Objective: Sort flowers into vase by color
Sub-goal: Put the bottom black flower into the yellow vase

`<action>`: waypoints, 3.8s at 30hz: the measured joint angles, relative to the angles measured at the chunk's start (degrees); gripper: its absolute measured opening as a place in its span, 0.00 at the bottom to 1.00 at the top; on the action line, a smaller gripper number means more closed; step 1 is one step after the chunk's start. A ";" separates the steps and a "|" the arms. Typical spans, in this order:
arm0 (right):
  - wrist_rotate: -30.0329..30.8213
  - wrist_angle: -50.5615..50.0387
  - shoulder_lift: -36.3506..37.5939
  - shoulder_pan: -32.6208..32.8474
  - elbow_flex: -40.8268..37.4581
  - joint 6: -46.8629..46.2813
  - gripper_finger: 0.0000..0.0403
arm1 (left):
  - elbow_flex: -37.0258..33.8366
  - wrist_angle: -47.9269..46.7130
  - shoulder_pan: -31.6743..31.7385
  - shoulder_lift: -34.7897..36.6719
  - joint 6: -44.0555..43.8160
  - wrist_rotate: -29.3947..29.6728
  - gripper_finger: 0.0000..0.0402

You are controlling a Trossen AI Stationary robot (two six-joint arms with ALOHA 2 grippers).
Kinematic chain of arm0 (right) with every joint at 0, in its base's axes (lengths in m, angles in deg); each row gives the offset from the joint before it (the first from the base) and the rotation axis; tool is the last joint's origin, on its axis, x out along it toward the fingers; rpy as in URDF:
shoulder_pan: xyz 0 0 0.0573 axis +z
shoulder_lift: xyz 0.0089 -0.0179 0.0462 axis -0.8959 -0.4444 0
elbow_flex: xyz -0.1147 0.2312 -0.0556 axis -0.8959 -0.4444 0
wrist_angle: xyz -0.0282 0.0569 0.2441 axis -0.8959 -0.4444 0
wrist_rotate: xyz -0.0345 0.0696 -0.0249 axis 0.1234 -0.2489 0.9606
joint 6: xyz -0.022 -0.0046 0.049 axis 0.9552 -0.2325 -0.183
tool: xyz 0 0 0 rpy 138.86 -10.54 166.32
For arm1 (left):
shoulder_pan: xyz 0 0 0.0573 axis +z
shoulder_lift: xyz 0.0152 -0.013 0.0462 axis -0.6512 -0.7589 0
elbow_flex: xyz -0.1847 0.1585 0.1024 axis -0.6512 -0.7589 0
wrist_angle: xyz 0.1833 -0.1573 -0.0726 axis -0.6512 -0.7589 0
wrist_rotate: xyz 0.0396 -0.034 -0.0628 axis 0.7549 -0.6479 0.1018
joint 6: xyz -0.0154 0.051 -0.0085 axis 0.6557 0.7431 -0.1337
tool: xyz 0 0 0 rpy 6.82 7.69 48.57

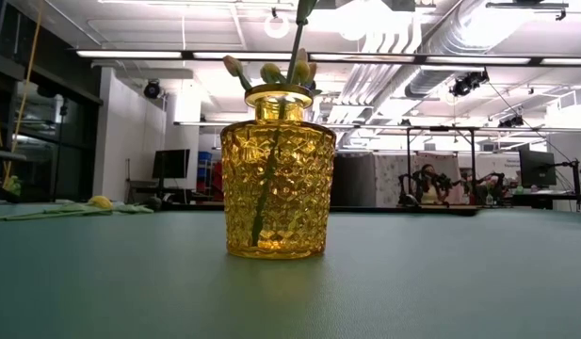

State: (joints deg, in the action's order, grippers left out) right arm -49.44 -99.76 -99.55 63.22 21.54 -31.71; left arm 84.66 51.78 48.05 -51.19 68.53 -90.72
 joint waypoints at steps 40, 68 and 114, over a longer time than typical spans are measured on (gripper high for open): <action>45.92 -18.32 -12.00 13.90 18.91 73.75 0.62 | -2.21 6.51 9.33 -4.53 -69.13 -16.51 0.00; 45.11 -16.04 -14.08 14.06 18.91 75.21 0.03 | -2.16 6.34 9.57 -4.53 -66.18 -15.52 0.06; 39.77 -52.14 11.21 32.63 1.37 -42.11 0.00 | 4.96 -27.87 -0.72 12.12 1.10 7.95 0.42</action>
State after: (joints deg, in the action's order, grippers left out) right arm -9.67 -151.90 -88.34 95.84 22.91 -73.82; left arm 89.62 23.91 47.33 -39.06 69.62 -82.78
